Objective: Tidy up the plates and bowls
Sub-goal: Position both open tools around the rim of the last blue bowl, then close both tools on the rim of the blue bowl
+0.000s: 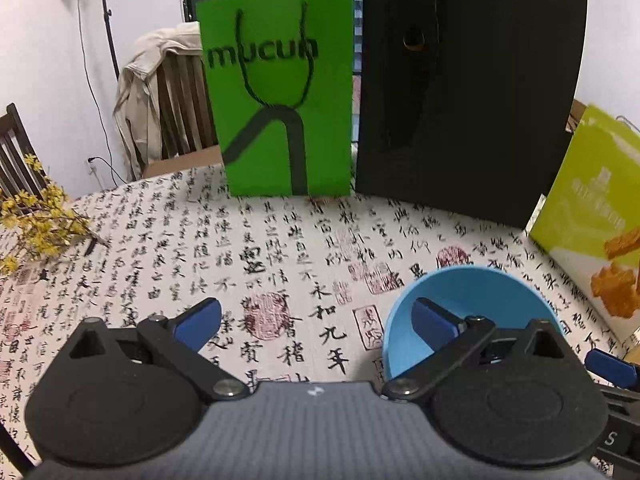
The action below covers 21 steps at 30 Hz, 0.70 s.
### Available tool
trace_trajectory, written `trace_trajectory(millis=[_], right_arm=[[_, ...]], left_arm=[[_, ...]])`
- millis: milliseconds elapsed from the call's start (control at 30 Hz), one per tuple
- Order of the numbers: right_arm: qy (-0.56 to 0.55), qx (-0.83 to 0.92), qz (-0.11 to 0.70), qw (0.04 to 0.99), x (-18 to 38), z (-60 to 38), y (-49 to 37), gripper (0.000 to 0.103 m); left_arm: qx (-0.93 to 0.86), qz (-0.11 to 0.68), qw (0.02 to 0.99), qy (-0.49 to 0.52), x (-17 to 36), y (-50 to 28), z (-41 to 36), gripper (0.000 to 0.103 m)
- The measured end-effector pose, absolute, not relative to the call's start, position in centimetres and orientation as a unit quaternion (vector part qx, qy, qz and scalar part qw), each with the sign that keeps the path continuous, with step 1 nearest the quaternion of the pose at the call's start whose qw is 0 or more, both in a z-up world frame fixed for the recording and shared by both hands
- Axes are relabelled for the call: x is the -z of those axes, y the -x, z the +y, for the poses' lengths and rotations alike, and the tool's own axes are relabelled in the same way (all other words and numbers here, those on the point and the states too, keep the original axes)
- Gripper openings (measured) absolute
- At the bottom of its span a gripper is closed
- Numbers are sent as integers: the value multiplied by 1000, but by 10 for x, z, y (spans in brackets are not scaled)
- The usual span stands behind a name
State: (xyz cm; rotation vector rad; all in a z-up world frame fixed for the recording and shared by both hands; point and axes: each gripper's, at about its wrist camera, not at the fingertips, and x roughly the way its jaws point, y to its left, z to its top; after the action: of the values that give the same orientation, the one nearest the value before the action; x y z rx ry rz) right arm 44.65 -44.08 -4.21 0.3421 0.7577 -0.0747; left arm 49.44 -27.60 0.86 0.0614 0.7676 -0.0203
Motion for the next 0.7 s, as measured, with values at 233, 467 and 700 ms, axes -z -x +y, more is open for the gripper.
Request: trace_trajectory(millis=[233,467,700], right_arm=[[-158,44,387,908,53,-436,-454,92],[-152,43,401,902,61,-430,-460,86],[-151,44,406,900,66,-428,-464,76]], left_arm=[[17,396,917,-45,17,-503,-290,103],[12,398,916,-51,31,-505,-296,103],[11,396,917,-52,36,-505,-296,102]])
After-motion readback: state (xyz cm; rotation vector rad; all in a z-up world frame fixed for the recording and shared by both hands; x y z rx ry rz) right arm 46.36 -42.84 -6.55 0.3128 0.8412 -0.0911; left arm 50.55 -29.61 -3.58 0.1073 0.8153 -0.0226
